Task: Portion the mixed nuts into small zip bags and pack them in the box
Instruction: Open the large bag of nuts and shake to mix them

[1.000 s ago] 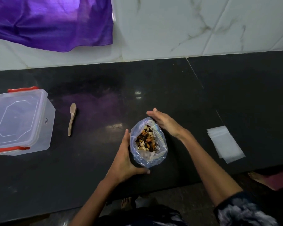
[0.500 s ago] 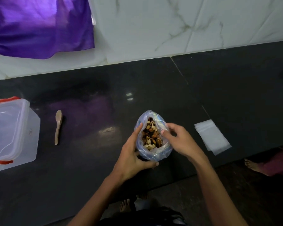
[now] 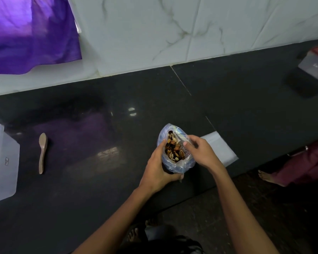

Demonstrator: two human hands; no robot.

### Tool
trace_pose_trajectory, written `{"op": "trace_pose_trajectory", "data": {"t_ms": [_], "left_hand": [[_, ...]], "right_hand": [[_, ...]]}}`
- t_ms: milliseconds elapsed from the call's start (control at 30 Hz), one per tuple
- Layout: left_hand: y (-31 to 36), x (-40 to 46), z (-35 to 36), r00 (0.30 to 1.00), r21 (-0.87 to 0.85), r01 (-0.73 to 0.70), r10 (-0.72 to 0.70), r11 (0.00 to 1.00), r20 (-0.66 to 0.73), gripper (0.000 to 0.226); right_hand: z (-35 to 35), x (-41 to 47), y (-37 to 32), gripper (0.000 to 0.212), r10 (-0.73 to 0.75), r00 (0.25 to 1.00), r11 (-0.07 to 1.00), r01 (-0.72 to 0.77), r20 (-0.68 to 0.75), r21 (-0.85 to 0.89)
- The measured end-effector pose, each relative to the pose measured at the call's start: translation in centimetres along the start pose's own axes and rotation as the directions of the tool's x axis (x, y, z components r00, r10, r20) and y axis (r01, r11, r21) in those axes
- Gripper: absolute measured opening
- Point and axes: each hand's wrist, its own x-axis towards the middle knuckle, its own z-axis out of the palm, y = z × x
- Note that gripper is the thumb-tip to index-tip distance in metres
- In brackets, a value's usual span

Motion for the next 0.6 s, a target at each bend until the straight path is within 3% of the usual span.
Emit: {"op": "trace_pose_trajectory", "data": {"t_ms": [233,367,500,600], "left_hand": [[0.4,0.0,0.5,1.0,-0.018,0.004,-0.004,1.0,0.005,0.114],[0.1,-0.3,-0.3,1.0,-0.039,0.005,-0.005,0.999,-0.011,0.119],[1.1,-1.2,-2.4,0.997,-0.064,0.025,-0.03,0.998,-0.077,0.123],[2.0,-2.0,-5.2,0.982,-0.078,0.019,-0.033,0.997,-0.184,0.122]], "right_hand": [[-0.5,0.4,0.4,0.037,0.004,0.998,1.0,-0.005,-0.067,-0.004],[-0.8,-0.1,-0.2,0.042,-0.007,0.994,0.996,-0.004,-0.112,-0.094],[-1.1,-0.6,-2.4,0.039,-0.127,0.974,0.967,0.079,-0.189,-0.242],[-0.5,-0.5,-5.2,0.035,-0.233,0.961,0.952,0.194,-0.149,-0.238]]}}
